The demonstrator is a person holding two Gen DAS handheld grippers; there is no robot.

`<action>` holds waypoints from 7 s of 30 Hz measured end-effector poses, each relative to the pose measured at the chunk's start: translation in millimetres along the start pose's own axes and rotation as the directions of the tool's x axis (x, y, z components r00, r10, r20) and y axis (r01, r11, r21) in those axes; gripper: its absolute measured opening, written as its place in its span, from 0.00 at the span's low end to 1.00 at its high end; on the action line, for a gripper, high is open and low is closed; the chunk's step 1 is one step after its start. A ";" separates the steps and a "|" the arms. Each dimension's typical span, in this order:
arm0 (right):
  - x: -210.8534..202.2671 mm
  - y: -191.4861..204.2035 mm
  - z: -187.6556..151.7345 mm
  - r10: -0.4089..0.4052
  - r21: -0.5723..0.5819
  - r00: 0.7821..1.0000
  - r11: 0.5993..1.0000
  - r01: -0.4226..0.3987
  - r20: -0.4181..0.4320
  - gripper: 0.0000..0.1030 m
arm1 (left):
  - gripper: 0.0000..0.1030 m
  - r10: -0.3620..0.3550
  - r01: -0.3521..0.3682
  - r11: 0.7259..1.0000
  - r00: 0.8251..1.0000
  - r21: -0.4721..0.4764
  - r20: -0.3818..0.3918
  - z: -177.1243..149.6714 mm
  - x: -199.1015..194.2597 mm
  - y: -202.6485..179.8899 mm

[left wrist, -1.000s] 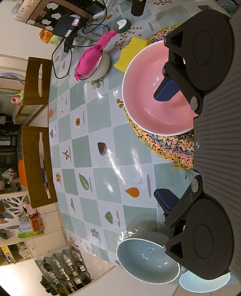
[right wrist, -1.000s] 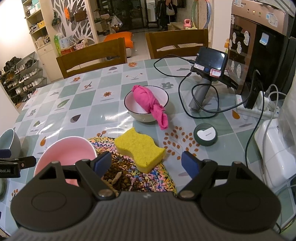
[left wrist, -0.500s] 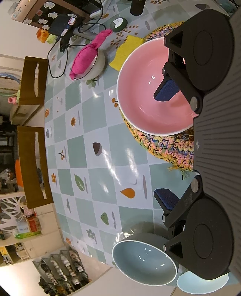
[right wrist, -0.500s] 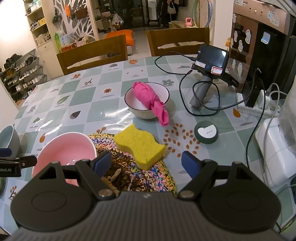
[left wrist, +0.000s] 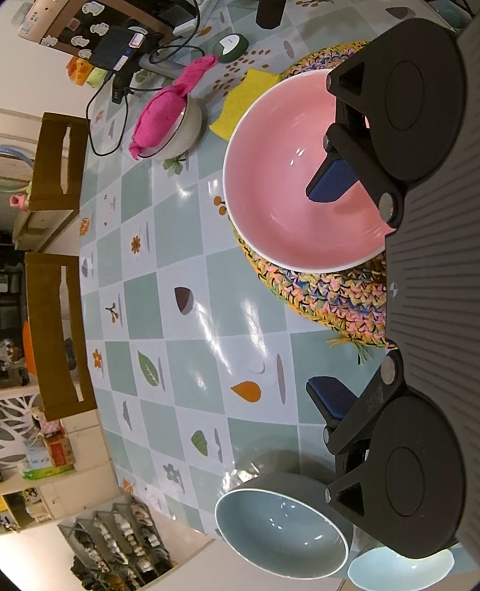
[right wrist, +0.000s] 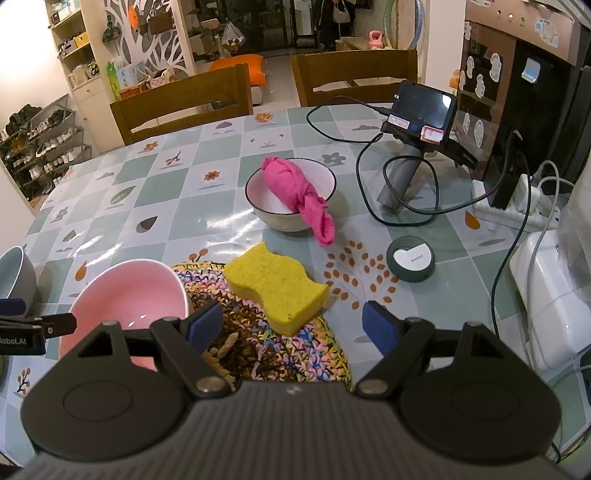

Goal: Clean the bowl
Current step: 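Move the left gripper toward the rim of the pink bowl, then close the left gripper on the pink bowl rim while the right gripper grasps the yellow sponge, then tilt the pink bowl up with the left gripper while the right gripper brings the sponge inside, then scrub the inside of the pink bowl with the sponge in the right gripper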

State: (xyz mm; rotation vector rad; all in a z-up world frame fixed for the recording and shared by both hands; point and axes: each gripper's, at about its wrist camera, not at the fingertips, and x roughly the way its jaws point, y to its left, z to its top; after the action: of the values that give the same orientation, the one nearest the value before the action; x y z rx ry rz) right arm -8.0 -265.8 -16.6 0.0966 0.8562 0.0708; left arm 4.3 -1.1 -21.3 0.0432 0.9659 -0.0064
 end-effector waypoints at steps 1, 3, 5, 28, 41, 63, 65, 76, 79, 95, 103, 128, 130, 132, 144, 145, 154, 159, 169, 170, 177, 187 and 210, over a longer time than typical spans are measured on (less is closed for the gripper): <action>0.6 0.1 0.1 0.002 -0.002 1.000 1.000 -0.002 -0.001 0.81 | 0.98 0.000 0.000 1.000 1.000 0.001 -0.002 -0.1 0.9 -0.1; 1.9 0.2 0.5 0.007 -0.004 1.000 1.000 -0.007 -0.002 0.81 | 0.98 -0.003 0.003 1.000 1.000 0.000 -0.010 -0.3 3.3 0.1; 3.3 -0.2 1.1 0.011 -0.003 1.000 1.000 -0.011 -0.003 0.81 | 0.98 -0.011 0.011 1.000 1.000 -0.002 -0.018 -0.5 5.8 0.6; 44.2 -12.6 16.3 0.052 0.002 0.998 0.999 -0.052 -0.032 0.81 | 0.83 -0.078 0.081 0.996 0.990 0.022 -0.114 -4.8 39.0 -9.5; 86.4 -9.4 20.8 0.110 -0.112 0.991 0.987 -0.118 -0.075 0.81 | 0.72 -0.080 0.086 0.996 0.985 0.031 -0.151 -4.9 50.9 -9.3; 138.2 -2.3 18.4 0.188 -0.356 0.972 0.906 -0.228 -0.144 0.72 | 0.39 -0.108 0.110 0.994 0.981 0.005 -0.159 -4.6 56.1 -4.5; 143.3 -2.9 16.5 0.189 -0.361 0.969 0.902 -0.236 -0.161 0.65 | 0.35 -0.113 0.115 0.993 0.981 0.002 -0.160 -5.2 56.3 -4.4; 128.2 -3.6 19.6 0.200 -0.340 0.964 0.907 -0.250 -0.177 0.55 | 0.34 -0.124 0.126 0.992 0.982 0.008 -0.145 -6.7 52.3 -5.8; 114.1 -2.0 22.3 0.202 -0.337 0.965 0.908 -0.248 -0.165 0.54 | 0.34 -0.125 0.127 0.992 0.982 0.007 -0.142 -7.1 51.5 -5.7; 34.2 12.8 27.7 0.207 -0.360 0.972 0.903 -0.233 -0.110 0.54 | 0.34 -0.139 0.140 0.990 0.984 0.003 -0.111 -10.1 47.3 -2.7; 12.4 36.6 17.7 0.249 -0.395 0.962 0.877 -0.274 -0.113 0.54 | 0.34 -0.141 0.143 0.990 0.985 0.008 -0.102 -11.6 47.0 -3.1; 34.1 84.2 3.9 0.279 -0.471 0.944 0.818 -0.331 -0.179 0.54 | 0.35 -0.179 0.180 0.983 0.981 0.015 -0.080 -8.9 40.9 -2.6; 33.7 82.3 2.6 0.276 -0.468 0.944 0.820 -0.328 -0.179 0.54 | 0.35 -0.182 0.184 0.983 0.980 0.026 -0.078 -8.0 38.8 -4.7; 33.5 80.7 1.3 0.274 -0.464 0.945 0.824 -0.326 -0.177 0.54 | 0.35 -0.184 0.187 0.982 0.980 0.036 -0.077 -7.1 36.7 -6.8; 32.4 64.8 -8.4 0.265 -0.421 0.950 0.852 -0.312 -0.168 0.54 | 0.36 -0.192 0.196 0.979 0.980 0.063 -0.059 -2.6 23.6 -14.2; 32.2 63.5 -9.4 0.264 -0.417 0.950 0.854 -0.310 -0.167 0.54 | 0.36 -0.193 0.196 0.978 0.980 0.065 -0.056 -2.0 22.5 -14.9; 32.8 53.0 -22.1 0.246 -0.394 0.957 0.873 -0.288 -0.155 0.54 | 0.40 -0.204 0.207 0.974 0.978 0.096 -0.032 5.8 15.8 -24.4; 35.4 46.4 -31.5 0.225 -0.380 0.962 0.885 -0.268 -0.155 0.54 | 0.42 -0.209 0.212 0.970 0.977 0.116 -0.038 7.1 16.9 -32.4; 39.2 37.4 -51.1 0.200 -0.361 0.972 0.903 -0.231 -0.124 0.55 | 0.30 -0.232 0.232 0.954 0.973 0.189 -0.022 0.5 13.6 -51.1; 39.3 37.6 -51.8 0.199 -0.362 0.973 0.904 -0.229 -0.118 0.56 | 0.30 -0.230 0.230 0.954 0.973 0.192 -0.021 0.1 13.2 -51.8; 35.4 42.3 -56.7 0.192 -0.418 0.978 0.885 -0.207 -0.078 0.68 | 0.30 -0.218 0.215 0.950 0.976 0.225 -0.009 -1.4 9.2 -57.9; 27.7 50.6 -54.5 0.216 -0.526 0.976 0.830 -0.184 0.000 0.70 | 0.31 -0.222 0.214 0.944 0.975 0.253 0.005 -0.3 6.6 -63.0; 59.2 48.2 -51.2 0.259 -0.477 0.956 0.829 -0.293 -0.139 0.50 | 0.34 -0.246 0.228 0.933 0.969 0.280 0.030 1.7 6.2 -70.5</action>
State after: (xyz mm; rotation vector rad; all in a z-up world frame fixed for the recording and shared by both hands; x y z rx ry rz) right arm -9.2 -209.0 -88.8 -0.2680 0.8644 0.5690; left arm 7.5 -71.5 -27.9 0.1813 0.8955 -0.3640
